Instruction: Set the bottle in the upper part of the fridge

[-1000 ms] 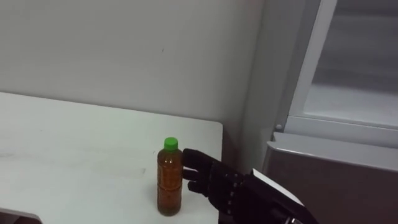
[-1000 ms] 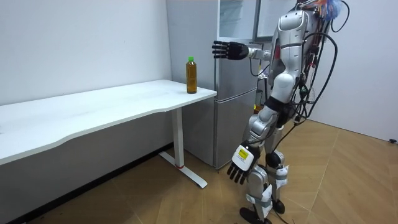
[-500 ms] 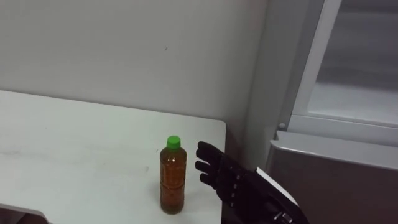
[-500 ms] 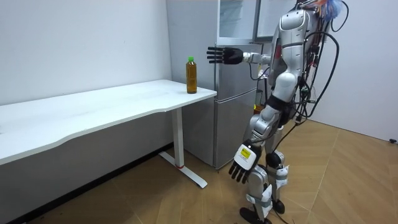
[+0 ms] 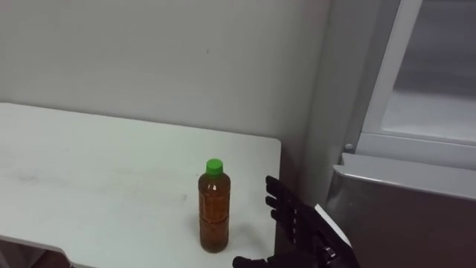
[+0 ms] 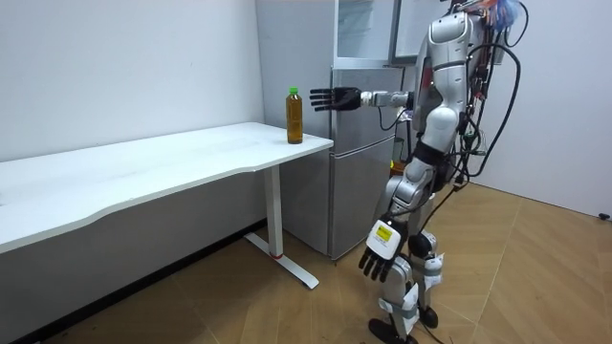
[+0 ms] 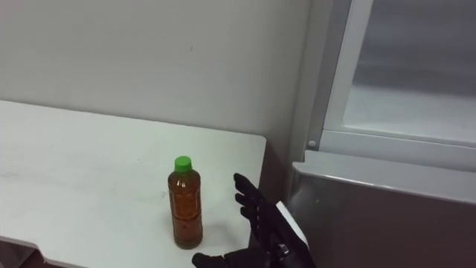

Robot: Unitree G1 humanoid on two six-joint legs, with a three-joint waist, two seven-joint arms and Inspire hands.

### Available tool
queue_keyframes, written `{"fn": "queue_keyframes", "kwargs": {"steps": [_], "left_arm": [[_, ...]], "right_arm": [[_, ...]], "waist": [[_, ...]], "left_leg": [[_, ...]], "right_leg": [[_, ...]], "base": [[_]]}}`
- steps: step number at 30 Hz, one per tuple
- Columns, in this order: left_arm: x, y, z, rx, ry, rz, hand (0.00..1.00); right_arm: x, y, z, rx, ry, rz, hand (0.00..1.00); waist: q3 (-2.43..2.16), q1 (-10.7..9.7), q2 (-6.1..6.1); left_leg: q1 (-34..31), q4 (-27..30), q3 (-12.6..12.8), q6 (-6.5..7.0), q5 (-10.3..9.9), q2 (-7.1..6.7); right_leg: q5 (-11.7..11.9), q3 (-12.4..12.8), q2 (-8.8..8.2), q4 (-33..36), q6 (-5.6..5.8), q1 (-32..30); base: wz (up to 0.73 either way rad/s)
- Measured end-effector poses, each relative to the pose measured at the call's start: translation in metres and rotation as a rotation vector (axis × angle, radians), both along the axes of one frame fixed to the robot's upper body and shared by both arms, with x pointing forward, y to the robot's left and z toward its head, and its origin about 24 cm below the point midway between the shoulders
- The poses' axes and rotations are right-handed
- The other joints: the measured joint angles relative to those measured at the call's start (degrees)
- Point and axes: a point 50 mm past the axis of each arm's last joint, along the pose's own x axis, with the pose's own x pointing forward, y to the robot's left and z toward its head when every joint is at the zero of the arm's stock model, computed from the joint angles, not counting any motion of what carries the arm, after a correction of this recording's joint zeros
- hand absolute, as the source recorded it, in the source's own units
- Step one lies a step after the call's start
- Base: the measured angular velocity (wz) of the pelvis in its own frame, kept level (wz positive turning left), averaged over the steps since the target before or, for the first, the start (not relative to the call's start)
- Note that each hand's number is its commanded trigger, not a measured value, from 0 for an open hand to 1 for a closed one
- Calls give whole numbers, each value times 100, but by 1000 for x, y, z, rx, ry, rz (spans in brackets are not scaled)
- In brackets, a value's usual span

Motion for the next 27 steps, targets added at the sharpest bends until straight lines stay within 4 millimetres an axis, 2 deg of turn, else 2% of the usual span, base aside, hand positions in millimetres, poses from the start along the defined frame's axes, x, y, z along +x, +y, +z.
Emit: {"fn": "queue_keyframes", "kwargs": {"steps": [1,6,9,15,22,27], "left_arm": [[0,-1,0,1,5,3,0],[12,-9,-1,-8,-20,-16,0],[17,-12,-1,-15,-25,-34,0],[23,-15,-1,-19,-17,-74,0],[26,-17,-1,-45,-23,-58,0],[27,-19,-2,-67,-29,-26,0]], "right_arm": [[2,2,-5,1,20,-12,0],[13,0,-23,-18,99,-100,0],[19,1,-26,-32,114,-150,0],[37,2,-28,-45,144,-229,0],[48,-6,-31,-88,162,-317,0],[57,-7,-20,-87,127,-367,0]], "waist": [[-17,-13,31],[-30,2,110],[-31,57,150],[-31,148,129],[-13,175,153],[25,215,190]], "left_leg": [[-40,11,-3,3,4,-4],[-103,-2,-122,36,73,-69],[-205,-8,-125,58,119,-90],[-361,-4,-138,81,173,-114],[-647,75,-260,134,227,-184],[-817,85,-246,178,289,-219]], "right_leg": [[1,-45,-5,-2,1,-18],[5,-272,-89,4,6,-29],[15,-283,-99,48,22,-145],[28,-294,-130,130,34,-337],[45,-376,-202,216,62,-576],[51,-375,-288,399,74,-848]], "base": [[11],[17],[5],[0],[9],[0]]}}
